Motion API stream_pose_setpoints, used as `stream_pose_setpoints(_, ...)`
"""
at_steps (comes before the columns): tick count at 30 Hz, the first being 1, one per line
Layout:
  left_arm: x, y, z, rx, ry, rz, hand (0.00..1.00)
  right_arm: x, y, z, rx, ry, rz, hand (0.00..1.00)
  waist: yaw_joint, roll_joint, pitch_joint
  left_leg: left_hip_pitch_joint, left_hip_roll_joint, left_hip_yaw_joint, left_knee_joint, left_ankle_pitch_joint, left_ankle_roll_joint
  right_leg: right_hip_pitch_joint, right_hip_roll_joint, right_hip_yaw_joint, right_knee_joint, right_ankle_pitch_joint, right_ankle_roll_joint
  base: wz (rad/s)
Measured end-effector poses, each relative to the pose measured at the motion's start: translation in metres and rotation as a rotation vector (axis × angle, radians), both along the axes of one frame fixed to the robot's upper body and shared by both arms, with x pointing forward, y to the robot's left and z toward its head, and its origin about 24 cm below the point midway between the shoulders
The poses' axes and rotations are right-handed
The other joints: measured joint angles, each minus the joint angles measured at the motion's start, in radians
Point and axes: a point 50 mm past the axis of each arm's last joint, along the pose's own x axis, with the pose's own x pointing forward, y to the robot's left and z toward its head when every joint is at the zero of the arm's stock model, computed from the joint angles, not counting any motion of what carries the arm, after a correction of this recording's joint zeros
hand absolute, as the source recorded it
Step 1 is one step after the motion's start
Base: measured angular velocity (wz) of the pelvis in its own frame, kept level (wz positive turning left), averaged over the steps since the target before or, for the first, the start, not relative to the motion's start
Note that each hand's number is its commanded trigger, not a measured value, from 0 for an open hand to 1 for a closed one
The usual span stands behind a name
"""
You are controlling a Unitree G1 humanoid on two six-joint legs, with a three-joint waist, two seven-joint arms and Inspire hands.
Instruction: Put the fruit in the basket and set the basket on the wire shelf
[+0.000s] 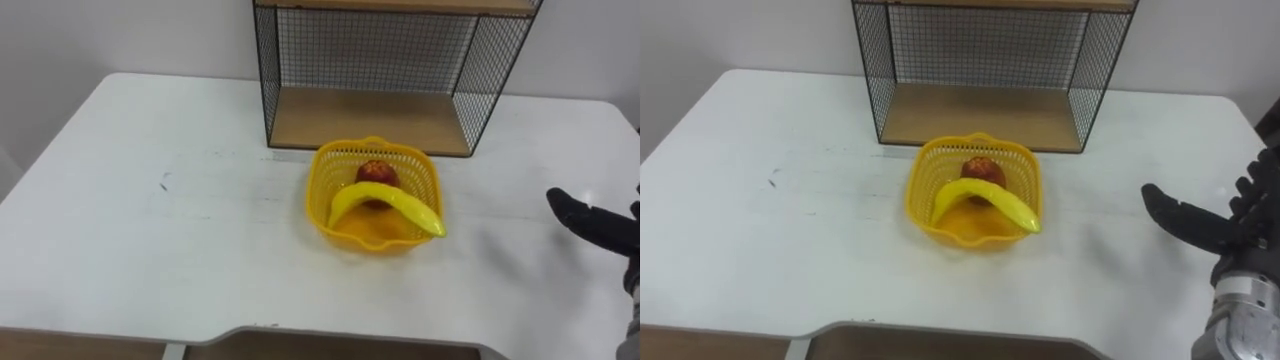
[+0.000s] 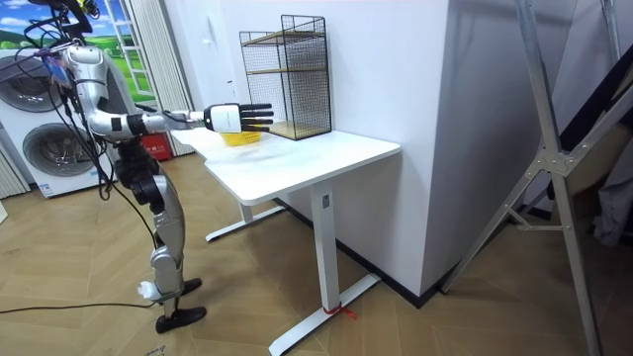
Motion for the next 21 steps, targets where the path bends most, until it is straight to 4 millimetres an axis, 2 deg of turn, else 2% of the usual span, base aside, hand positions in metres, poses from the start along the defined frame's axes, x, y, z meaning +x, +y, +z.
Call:
stream_pose_setpoints(2, 0.008, -0.006, 0.007, 0.039, -0.02, -0.068, 0.0, 0.0, 0.003, -0.001, 0.013, -0.018, 0.017, 0.0, -0.004, 0.003, 0.003, 0.001, 0.0, 0.0, -0.001, 0.0, 0.0, 0.001, 0.0, -0.001, 0.0, 0.0, 0.0, 0.0)
stream_pose_setpoints(7, 0.028, -0.019, 0.012, 0.065, -0.033, -0.23, 0.0, 0.0, 0.009, -0.007, 0.042, -0.018, 0.058, 0.0, -0.024, 0.009, 0.0093, -0.004, 0.0, 0.0, 0.001, 0.0, 0.0, 0.001, 0.0, -0.001, 0.0, 0.0, 0.001, 0.0)
stream_pose_setpoints(10, 0.048, -0.034, 0.01, 0.043, -0.044, -0.366, 0.0, 0.001, 0.014, -0.012, 0.09, -0.022, 0.084, 0.0, -0.036, 0.007, 0.0104, -0.004, 0.001, 0.002, 0.001, 0.0, 0.0, -0.001, -0.002, 0.002, 0.0, 0.0, 0.001, -0.02)
stream_pose_setpoints(14, 0.074, -0.06, 0.008, 0.01, -0.051, -0.593, 0.0, 0.006, 0.029, -0.016, 0.15, -0.043, 0.173, 0.0, -0.042, 0.003, 0.0118, -0.004, 0.002, 0.023, -0.001, 0.0, 0.0, -0.01, 0.001, 0.027, 0.001, 0.0, 0.001, -0.15)
stream_pose_setpoints(16, 0.081, -0.071, 0.005, -0.046, -0.079, -0.684, 0.0, 0.008, 0.038, -0.018, 0.161, -0.038, 0.218, 0.0, -0.049, 0.002, 0.0116, -0.003, 0.001, 0.028, 0.0, 0.0, 0.0, -0.012, -0.001, 0.031, 0.002, 0.0, 0.001, -0.11)
stream_pose_setpoints(18, 0.09, -0.085, 0.0, -0.136, -0.122, -0.805, 0.0, 0.009, 0.047, -0.023, 0.191, -0.034, 0.277, 0.0, -0.058, -0.006, 0.0155, 0.002, 0.001, 0.032, -0.001, 0.0, 0.0, -0.012, -0.006, 0.039, 0.001, 0.0, 0.001, -0.09)
stream_pose_setpoints(21, 0.096, -0.1, -0.01, -0.228, -0.137, -0.93, 0.0, 0.009, 0.051, -0.028, 0.21, -0.037, 0.311, 0.0, -0.075, -0.011, 0.0146, 0.007, 0.002, 0.036, 0.0, 0.0, 0.0, -0.003, -0.005, 0.045, -0.003, 0.001, 0.001, -0.03)
